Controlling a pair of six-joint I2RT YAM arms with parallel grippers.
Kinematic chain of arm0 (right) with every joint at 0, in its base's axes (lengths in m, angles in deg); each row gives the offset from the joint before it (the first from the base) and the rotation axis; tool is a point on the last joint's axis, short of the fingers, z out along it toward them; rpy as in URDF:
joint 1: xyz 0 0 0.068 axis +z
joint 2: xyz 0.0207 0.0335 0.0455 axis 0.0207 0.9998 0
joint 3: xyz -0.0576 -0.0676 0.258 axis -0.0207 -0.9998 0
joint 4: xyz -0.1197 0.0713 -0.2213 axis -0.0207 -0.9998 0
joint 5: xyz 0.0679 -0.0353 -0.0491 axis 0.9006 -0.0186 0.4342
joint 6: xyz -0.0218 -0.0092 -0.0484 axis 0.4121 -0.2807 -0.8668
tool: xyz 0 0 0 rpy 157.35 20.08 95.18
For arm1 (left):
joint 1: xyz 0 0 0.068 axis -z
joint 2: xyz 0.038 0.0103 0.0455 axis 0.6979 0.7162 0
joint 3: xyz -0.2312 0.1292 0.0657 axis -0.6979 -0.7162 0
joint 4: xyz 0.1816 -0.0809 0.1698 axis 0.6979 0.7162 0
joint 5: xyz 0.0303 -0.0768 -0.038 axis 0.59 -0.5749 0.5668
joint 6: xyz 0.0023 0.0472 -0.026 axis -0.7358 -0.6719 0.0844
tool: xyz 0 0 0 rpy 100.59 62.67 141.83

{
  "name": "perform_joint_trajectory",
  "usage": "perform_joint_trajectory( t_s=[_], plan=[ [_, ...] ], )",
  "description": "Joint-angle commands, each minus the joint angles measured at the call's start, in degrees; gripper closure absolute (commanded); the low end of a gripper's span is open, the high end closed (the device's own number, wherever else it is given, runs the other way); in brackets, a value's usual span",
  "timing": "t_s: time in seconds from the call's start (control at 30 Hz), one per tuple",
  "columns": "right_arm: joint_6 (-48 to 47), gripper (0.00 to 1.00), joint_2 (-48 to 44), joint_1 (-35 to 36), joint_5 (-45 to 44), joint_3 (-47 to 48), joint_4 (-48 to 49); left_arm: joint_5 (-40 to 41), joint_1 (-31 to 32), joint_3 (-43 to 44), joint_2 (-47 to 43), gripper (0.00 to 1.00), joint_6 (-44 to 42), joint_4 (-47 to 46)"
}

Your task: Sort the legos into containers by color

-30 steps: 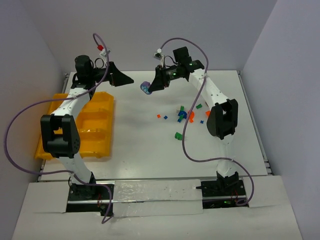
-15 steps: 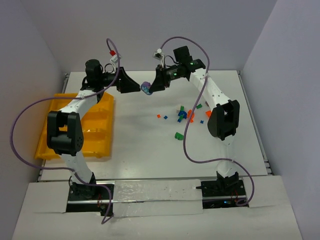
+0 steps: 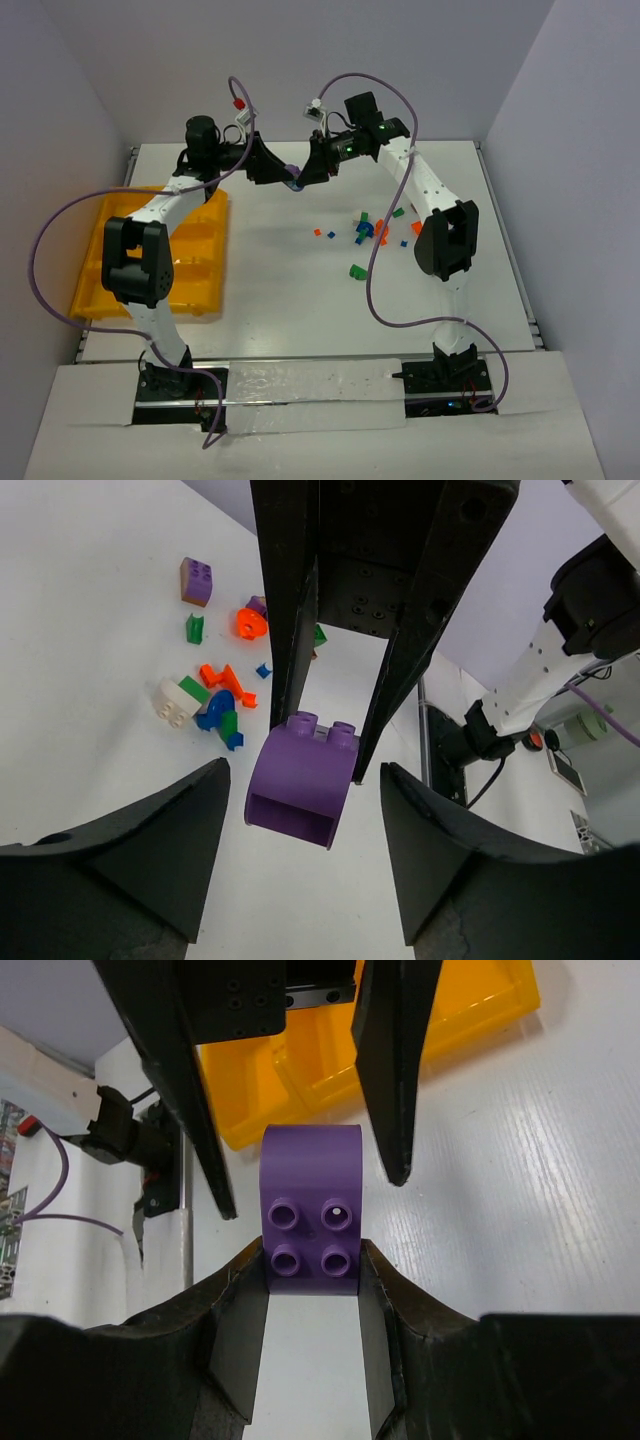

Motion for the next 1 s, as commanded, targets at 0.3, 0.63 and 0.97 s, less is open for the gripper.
perform_joint_trajectory(
  t_s=[0.3, 0.63, 0.97],
  plan=[
    [4.02, 0.77, -3.68, 0.31, 0.17, 2.62, 1.51, -4.99, -0.03, 2.64, 0.48, 0.86, 1.75, -3.77],
    [8.18, 0.0, -6.19, -3.23, -6.97, 0.76, 2.99, 2.9, -5.03, 1.72, -5.35, 1.0, -6.24, 10.55],
    [1.14, 0.0, -11.56, -13.95, -22.11, -7.4, -0.61, 32.95, -21.43, 4.82, -15.69, 1.0, -23.63, 45.58]
  ],
)
